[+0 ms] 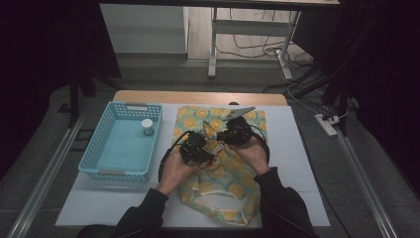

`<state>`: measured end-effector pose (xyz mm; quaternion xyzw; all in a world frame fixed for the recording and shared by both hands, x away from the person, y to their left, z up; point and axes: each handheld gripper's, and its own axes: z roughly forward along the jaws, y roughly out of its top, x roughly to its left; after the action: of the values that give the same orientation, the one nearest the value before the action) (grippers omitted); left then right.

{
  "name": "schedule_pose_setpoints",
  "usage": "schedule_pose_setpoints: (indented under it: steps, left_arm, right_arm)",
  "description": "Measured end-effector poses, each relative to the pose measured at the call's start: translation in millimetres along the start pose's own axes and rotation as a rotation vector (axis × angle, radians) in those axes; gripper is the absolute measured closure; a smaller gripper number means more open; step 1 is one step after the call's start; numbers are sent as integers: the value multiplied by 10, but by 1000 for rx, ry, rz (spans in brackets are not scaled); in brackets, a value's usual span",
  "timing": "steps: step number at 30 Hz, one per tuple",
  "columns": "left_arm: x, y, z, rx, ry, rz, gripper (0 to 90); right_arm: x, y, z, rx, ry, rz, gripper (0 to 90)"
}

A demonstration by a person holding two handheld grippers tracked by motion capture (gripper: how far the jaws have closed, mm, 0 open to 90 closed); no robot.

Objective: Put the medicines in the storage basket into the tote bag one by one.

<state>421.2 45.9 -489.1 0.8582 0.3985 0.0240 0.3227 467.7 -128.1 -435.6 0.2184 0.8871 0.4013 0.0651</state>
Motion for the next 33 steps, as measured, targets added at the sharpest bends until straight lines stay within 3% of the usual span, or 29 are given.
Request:
schedule_pose_setpoints:
  steps: [14, 24, 33]
  left_arm:
    - [47, 42, 123, -2, 2, -7, 714]
    - [58, -16, -70, -20, -61, -9, 572]
    - [64, -136, -303, -28, -81, 9, 433]
  right_arm:
    - [-6, -7, 10, 5, -3, 3, 900]
    - [-4, -5, 3, 1, -1, 3, 900]
    - [0, -3, 2, 3, 0, 2, 900]
